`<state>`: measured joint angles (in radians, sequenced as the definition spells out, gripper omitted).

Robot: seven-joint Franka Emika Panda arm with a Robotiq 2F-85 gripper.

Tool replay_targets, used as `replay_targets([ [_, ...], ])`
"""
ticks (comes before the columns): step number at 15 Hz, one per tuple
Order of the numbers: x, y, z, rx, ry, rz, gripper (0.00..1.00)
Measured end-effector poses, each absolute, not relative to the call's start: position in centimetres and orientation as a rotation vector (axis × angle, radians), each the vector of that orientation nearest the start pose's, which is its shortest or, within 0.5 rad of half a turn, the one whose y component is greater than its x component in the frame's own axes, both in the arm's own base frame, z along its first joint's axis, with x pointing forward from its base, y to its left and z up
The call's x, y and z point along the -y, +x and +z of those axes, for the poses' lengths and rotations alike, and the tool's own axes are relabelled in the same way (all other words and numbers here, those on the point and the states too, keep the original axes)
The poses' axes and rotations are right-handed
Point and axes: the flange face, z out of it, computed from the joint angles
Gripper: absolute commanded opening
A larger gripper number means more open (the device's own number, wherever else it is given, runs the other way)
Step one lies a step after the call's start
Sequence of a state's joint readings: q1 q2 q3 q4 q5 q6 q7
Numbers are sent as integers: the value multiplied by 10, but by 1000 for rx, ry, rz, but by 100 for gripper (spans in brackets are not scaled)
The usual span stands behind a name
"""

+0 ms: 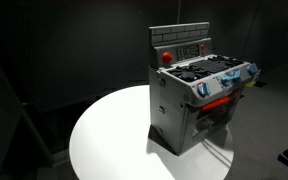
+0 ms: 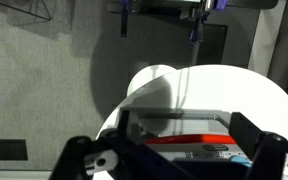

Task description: Press the top switch on the stove

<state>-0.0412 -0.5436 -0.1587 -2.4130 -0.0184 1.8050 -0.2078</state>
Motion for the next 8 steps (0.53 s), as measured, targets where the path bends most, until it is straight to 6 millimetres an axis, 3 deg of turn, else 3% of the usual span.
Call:
replay_targets([
  [8,81,377,498,59,-3073,40,100],
])
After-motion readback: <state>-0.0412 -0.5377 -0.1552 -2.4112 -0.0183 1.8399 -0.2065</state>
